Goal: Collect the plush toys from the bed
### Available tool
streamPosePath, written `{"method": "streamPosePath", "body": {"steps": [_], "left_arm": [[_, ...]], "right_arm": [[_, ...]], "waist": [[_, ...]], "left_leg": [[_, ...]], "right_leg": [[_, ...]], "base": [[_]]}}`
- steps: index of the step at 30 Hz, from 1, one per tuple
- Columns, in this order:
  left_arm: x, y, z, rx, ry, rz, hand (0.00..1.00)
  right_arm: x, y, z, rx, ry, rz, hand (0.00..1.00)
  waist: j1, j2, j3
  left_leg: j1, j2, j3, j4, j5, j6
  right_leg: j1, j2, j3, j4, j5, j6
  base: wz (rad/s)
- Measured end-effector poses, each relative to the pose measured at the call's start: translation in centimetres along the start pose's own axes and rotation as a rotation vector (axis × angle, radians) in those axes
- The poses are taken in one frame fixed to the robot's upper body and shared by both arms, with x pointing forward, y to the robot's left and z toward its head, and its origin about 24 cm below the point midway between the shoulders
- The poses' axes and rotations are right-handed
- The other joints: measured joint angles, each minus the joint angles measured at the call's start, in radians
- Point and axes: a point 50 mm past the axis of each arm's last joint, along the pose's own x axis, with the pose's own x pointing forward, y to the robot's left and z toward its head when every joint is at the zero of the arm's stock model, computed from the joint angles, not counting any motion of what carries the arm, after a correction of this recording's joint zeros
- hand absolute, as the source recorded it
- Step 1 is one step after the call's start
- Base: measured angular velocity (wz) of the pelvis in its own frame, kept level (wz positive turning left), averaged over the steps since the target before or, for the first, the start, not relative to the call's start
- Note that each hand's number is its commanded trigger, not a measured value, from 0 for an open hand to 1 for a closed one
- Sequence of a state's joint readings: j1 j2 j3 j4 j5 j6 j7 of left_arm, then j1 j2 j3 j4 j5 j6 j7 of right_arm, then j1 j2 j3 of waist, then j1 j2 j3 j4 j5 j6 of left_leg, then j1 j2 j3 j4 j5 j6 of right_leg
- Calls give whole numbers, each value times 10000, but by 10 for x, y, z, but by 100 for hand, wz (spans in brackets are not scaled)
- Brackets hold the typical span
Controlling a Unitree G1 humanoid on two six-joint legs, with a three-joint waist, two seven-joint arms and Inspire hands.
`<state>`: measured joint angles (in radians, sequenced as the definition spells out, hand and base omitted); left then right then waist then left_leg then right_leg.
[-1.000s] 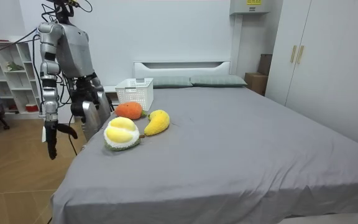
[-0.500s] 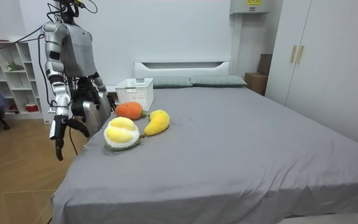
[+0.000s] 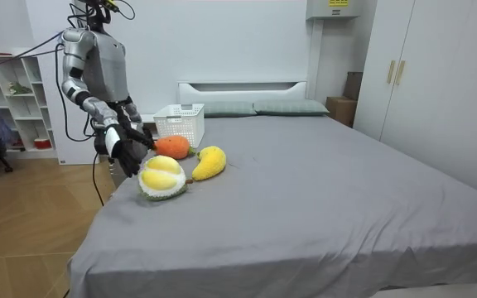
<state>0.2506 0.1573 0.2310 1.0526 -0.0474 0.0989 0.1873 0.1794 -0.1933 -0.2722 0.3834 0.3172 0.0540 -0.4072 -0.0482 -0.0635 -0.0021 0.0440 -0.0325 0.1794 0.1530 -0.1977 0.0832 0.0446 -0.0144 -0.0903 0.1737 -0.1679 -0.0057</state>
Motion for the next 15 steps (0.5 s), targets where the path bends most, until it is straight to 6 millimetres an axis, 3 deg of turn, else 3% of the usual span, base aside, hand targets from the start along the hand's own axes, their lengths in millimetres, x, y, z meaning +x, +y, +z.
{"method": "streamPosePath", "body": {"steps": [1,8,12,15], "left_arm": [[0,-1,2,-12,-57,-29,0],[-1,-5,0,153,-134,-160,0],[-3,-9,-1,110,-142,-205,0],[-4,-9,1,68,-250,-64,0]], "right_arm": [[-1,5,4,-175,-234,224,0],[-9,26,7,-560,-535,1461,0],[-10,29,7,-1206,-792,1774,0],[-10,30,7,-1577,-882,1974,0]], "waist": [[85,-26,-35],[264,102,-24],[269,281,-78],[264,333,-75]], "left_leg": [[20,9,56,-1,1,-1],[18,12,64,-7,2,-1],[30,11,61,-11,2,-2],[51,12,49,-8,7,-8]], "right_leg": [[-65,9,59,16,1,-1],[-97,5,51,2,4,-4],[-84,4,37,-8,5,-4],[-32,6,25,-10,6,-6]], "base": [[-10],[-1],[0],[0]]}}
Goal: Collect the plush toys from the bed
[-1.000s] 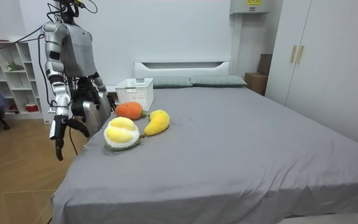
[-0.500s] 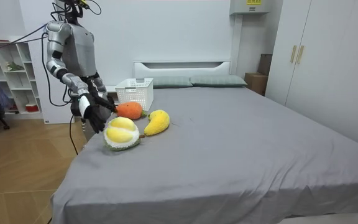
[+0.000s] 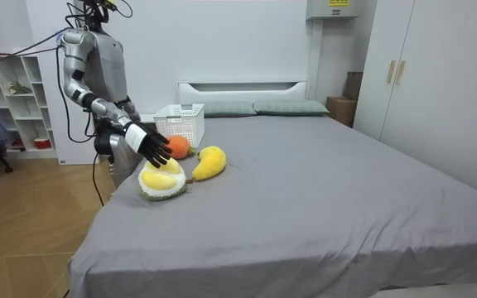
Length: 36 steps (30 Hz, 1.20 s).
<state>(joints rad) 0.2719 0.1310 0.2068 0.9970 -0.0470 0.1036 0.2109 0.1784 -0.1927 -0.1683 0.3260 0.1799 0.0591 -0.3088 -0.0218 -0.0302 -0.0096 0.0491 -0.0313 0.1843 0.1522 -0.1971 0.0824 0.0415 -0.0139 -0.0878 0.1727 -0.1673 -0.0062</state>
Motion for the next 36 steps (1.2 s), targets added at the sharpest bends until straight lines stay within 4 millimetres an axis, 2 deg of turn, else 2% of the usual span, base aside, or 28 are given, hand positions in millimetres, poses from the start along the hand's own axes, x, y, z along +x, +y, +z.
{"method": "streamPosePath", "body": {"steps": [9,11,13,15,19,24,30,34,35,36], "left_arm": [[0,0,-1,-12,73,110,0],[0,2,-3,18,113,145,0],[0,3,-3,186,162,191,0],[0,5,-6,458,212,257,0],[-2,9,-18,761,634,367,0],[-2,10,-15,1018,517,504,0],[-1,8,-11,1028,397,420,0],[-1,7,-12,1262,527,341,0],[-2,6,-12,1354,539,322,0],[-2,6,-12,1395,552,312,0]], "right_arm": [[-1,3,-1,-1805,-235,401,0],[-1,5,-3,-2190,-225,508,0],[-2,9,-7,-2904,-204,692,0],[-4,7,-19,-3802,214,929,0],[-5,5,-31,-4797,705,1168,0],[-5,-1,-65,-5447,2297,1500,0],[-8,-7,-76,-5695,2746,1552,0],[-7,-9,-76,-5751,2769,1560,0],[-7,-10,-77,-5768,2775,1551,85],[-7,-10,-77,-5778,2766,1545,100]], "waist": [[19,-69,45],[24,-138,93],[-7,-196,94],[14,-264,86],[2,-320,84],[69,-381,88],[96,-342,70],[101,-276,53],[100,-264,54],[108,-257,53]], "left_leg": [[60,-2,-20,-21,-1,1],[61,-1,-45,-19,-1,1],[-5,-9,-140,-4,-1,1],[-25,-19,-267,15,-1,0],[-18,-33,-383,28,-1,1],[31,-41,-514,159,-10,10],[-6,-40,-569,307,-56,-1],[-39,-33,-600,362,-59,-4],[-40,-33,-629,369,-58,-6],[-39,-33,-654,373,-56,-9]], "right_leg": [[173,0,-14,-12,1,-1],[191,0,-48,-12,1,-1],[187,-10,-147,-14,1,-1],[238,-18,-262,-39,1,-1],[301,-33,-430,-51,2,-4],[448,-53,-520,-60,8,-12],[476,-51,-540,-29,20,-26],[477,-44,-592,-29,28,-40],[477,-44,-624,-30,29,-42],[478,-41,-645,-32,32,-45]], "base": [[0],[6],[14],[16],[9],[8],[0],[1],[7],[6]]}}
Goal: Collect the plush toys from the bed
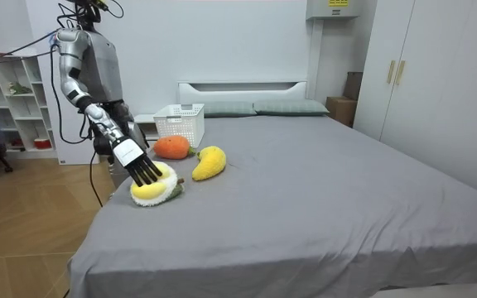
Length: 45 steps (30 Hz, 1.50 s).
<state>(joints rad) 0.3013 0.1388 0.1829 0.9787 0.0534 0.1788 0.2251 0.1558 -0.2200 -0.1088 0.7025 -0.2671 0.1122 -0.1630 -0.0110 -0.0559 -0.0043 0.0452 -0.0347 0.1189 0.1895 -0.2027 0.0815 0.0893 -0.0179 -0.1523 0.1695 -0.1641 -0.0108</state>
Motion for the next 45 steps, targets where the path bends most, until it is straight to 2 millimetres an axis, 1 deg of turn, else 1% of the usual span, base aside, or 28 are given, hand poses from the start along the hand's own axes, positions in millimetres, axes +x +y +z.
{"method": "streamPosePath", "body": {"steps": [4,6,9,11,16,25,29,34,37,39,40,42,45], "left_arm": [[0,0,0,87,9,-2,0],[0,2,0,211,-12,51,0],[1,2,1,218,-23,64,0],[1,3,1,222,-6,68,0],[1,3,0,220,8,69,0],[1,2,3,187,-95,85,0],[1,2,4,195,-138,102,0],[1,2,11,116,-425,119,0],[1,3,16,53,-645,137,0],[1,4,20,31,-770,113,0],[1,3,21,16,-798,101,0],[2,3,23,-16,-794,76,0],[2,2,29,-96,-1015,67,0]], "right_arm": [[0,-2,-1,-241,-17,-74,100],[1,-6,-2,-327,6,-251,100],[2,-13,-5,-468,115,-559,100],[3,-15,-6,-482,168,-667,100],[2,-13,-10,-539,305,-738,100],[0,-4,-14,-371,446,-456,100],[0,-3,-14,-91,417,-427,100],[1,-3,-12,82,400,-340,100],[3,-4,-4,95,240,-251,100],[3,-7,8,178,-167,-241,100],[3,-8,13,206,-349,-233,100],[0,-14,40,430,-1472,-316,100],[-5,-22,65,621,-2542,-551,100]], "waist": [[75,37,4],[101,40,5],[152,48,10],[186,51,12],[202,84,12],[219,80,18],[207,44,32],[218,-27,38],[220,-79,28],[219,-120,14],[200,-154,-6],[178,-109,20],[180,-112,23]], "left_leg": [[1,6,-20,5,1,-9],[7,2,-107,39,0,-9],[4,5,-145,88,-12,-18],[3,9,-154,88,-16,-25],[5,11,-155,88,-18,-31],[30,12,-143,88,-18,-31],[30,12,-141,87,-17,-31],[-4,10,-140,87,-15,-32],[-19,8,-111,70,-8,-40],[-40,-6,-102,72,12,-49],[-62,-7,-98,73,15,-50],[-71,-6,-90,64,21,-52],[-55,4,-91,31,26,-56]], "right_leg": [[48,7,-26,-4,4,-7],[106,6,-118,-16,5,-8],[140,7,-154,-23,5,-8],[141,9,-162,-22,5,-8],[141,12,-168,-23,5,-9],[147,11,-163,-28,5,-9],[111,12,-157,-35,5,-9],[114,11,-155,-35,5,-9],[36,11,-122,-59,2,-10],[35,10,-112,-148,3,-12],[27,11,-108,-151,3,-13],[24,19,-94,-147,5,-16],[-6,22,-102,-146,6,-18]], "base": [[1],[11],[5],[0],[0],[0],[0],[0],[-3],[-5],[-4],[0],[0]]}}
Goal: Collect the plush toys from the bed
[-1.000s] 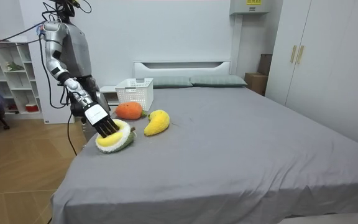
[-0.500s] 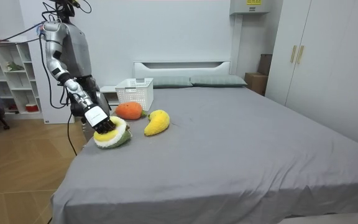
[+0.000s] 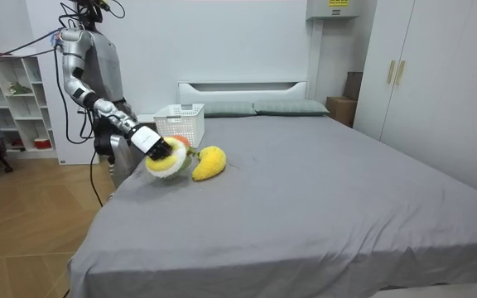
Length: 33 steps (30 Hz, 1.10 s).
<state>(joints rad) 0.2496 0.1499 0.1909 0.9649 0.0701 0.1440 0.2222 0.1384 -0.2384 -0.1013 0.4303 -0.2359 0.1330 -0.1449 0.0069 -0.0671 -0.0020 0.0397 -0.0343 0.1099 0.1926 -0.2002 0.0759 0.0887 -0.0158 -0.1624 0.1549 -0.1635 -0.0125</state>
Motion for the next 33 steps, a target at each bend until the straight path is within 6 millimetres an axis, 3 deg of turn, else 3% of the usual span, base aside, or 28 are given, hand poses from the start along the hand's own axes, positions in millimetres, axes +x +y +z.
{"method": "streamPosePath", "body": {"steps": [3,6,14,27,33], "left_arm": [[0,-1,-1,-19,-7,-33,0],[-1,-1,-3,-7,59,-105,0],[-1,-1,-3,-42,57,-126,0],[-1,-5,-3,32,61,-215,0],[-1,-5,-2,35,44,-280,0]], "right_arm": [[-3,-9,41,320,-1743,-103,100],[-6,-15,64,640,-2670,-131,100],[-13,-27,107,916,-4243,-265,100],[-31,-36,138,458,-5654,-407,100],[-33,-26,153,317,-6142,143,100]], "waist": [[-6,-39,11],[-6,-87,15],[-8,-61,18],[522,-105,-22],[681,-128,-26]], "left_leg": [[24,0,18,-149,46,-9],[21,-3,18,-213,47,-8],[-39,-12,16,-237,48,-1],[-158,-16,-26,-207,56,6],[-145,-18,-38,-189,58,9]], "right_leg": [[8,0,-2,1,3,-6],[14,-2,-20,-2,4,-5],[-61,-8,-5,-5,5,-3],[-137,-17,-56,7,5,-3],[-111,-23,-70,19,5,-2]], "base": [[0],[0],[0],[1],[0]]}}
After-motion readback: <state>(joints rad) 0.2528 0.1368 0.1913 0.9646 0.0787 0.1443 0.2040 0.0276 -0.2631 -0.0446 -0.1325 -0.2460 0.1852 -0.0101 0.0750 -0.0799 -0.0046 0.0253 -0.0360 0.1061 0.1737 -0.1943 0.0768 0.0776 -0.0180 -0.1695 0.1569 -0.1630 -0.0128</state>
